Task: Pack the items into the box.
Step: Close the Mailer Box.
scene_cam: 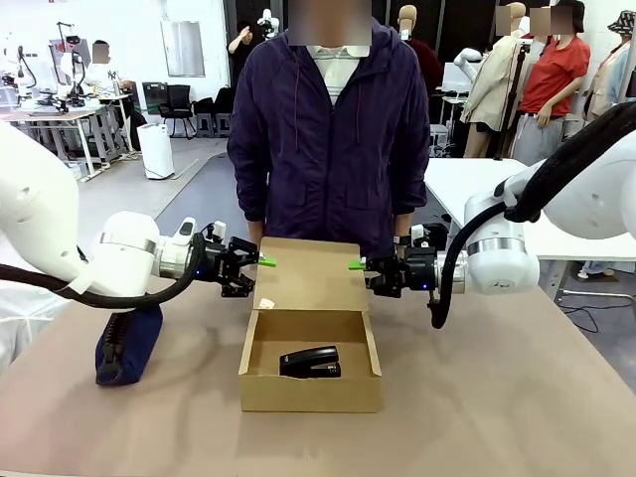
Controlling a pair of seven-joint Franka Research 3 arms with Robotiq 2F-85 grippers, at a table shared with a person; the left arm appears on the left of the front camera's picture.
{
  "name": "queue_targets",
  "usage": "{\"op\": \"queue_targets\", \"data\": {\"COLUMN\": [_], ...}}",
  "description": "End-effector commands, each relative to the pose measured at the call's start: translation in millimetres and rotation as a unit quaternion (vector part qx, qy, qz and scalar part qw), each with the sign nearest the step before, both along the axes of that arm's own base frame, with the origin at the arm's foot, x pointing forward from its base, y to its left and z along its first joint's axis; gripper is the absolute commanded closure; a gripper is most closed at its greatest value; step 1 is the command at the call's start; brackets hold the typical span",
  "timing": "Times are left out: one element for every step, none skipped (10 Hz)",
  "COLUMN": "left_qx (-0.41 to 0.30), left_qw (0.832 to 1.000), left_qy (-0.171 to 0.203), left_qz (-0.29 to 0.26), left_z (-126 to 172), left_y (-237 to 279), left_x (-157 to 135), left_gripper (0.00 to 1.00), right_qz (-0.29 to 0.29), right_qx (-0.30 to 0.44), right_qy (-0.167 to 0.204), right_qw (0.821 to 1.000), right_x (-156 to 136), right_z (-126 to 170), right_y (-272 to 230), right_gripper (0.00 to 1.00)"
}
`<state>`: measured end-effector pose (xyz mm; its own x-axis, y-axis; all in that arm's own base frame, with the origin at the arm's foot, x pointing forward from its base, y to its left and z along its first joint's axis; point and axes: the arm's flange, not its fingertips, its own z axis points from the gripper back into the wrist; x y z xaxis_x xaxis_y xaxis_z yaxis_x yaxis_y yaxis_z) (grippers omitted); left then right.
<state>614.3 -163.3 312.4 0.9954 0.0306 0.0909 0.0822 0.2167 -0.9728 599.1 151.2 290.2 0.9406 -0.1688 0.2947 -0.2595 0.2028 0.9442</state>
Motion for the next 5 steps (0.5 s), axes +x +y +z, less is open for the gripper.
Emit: {"op": "queue_targets", "data": {"left_qx": [-0.014, -0.013, -0.001, 0.006, 0.023], "left_qw": [0.998, 0.997, 0.995, 0.994, 0.998], "left_qy": [-0.031, -0.052, -0.063, -0.074, -0.025], "left_qz": [-0.044, -0.057, -0.073, -0.075, -0.049], "left_z": [23, 34, 44, 49, 56], "left_y": [8, 8, 6, 4, 5], "left_x": [-18, -28, -35, -40, -39], "left_gripper": [0.38, 0.38, 0.38, 0.38, 0.38], "right_qz": [0.005, 0.004, 0.005, 0.01, 0.015], "right_qx": [-0.012, -0.01, -0.016, -0.02, -0.034], "right_qy": [-0.043, -0.057, -0.066, -0.075, -0.065], "right_qw": [0.999, 0.998, 0.998, 0.997, 0.997], "right_x": [-19, -25, -31, -39, -46], "right_z": [17, 24, 31, 38, 42], "right_y": [0, 0, 1, 4, 5], "right_gripper": [0.42, 0.42, 0.42, 0.42, 0.42]}}
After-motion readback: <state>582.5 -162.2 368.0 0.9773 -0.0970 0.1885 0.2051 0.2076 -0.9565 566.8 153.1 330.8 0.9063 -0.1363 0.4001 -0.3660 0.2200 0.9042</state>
